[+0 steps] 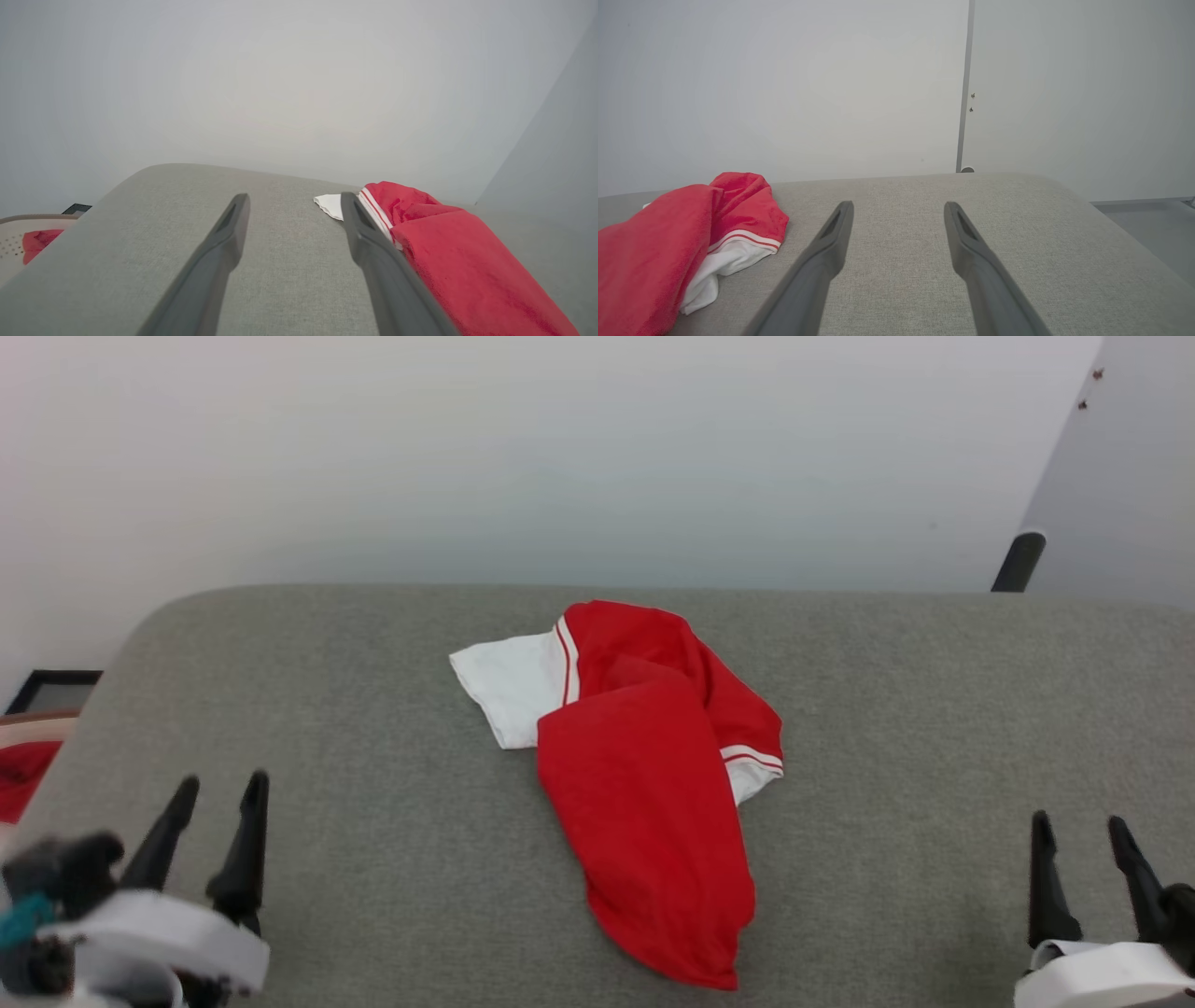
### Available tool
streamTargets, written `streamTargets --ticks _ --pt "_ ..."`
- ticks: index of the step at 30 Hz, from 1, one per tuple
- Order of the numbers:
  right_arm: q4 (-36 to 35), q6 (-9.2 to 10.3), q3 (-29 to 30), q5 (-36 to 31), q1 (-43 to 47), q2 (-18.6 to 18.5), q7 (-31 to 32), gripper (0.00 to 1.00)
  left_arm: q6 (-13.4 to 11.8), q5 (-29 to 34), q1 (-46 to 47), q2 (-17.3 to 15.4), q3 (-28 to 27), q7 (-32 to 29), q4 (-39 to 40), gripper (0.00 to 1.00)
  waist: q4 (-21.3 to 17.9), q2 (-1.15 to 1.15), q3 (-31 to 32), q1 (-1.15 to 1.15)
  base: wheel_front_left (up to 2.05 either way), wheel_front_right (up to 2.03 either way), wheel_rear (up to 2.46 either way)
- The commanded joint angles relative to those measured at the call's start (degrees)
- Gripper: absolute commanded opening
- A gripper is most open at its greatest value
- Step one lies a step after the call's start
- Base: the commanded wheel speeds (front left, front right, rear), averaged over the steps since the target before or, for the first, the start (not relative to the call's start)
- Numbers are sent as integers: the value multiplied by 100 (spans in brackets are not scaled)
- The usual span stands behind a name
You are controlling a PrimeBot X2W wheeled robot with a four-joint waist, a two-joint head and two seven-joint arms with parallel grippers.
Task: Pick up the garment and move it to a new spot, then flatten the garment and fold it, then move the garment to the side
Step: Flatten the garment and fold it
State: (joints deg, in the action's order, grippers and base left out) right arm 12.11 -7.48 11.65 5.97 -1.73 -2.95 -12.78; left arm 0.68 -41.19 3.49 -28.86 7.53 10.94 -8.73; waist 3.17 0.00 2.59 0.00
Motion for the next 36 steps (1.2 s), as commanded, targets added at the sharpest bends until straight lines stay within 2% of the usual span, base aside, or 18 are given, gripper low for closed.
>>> streamTargets --ticks 1,10,20,28,36 --pt "-43 -2 -80 -52 -89 11 22 100 50 -27 231 -100 54 -218 61 100 -110 0 -112 0 0 0 0" --pt "-421 -2 -534 50 -410 10 83 100 76 -273 1563 -541 239 -1679 164 100 -604 0 -758 0 0 0 0" --pt "-723 -2 -1025 271 -879 15 52 100 58 -585 3161 -965 407 -3378 -386 100 -1289 0 -1829 0 0 0 0" --pt "-740 -2 -1178 406 -1097 13 -50 100 -111 -485 3953 -1248 655 -4404 -1041 100 -1642 0 -2405 0 0 0 0" --pt "-707 -2 -1234 493 -1218 14 -126 100 -375 -483 4478 -1261 811 -5119 -1666 100 -1752 0 -2683 0 0 0 0"
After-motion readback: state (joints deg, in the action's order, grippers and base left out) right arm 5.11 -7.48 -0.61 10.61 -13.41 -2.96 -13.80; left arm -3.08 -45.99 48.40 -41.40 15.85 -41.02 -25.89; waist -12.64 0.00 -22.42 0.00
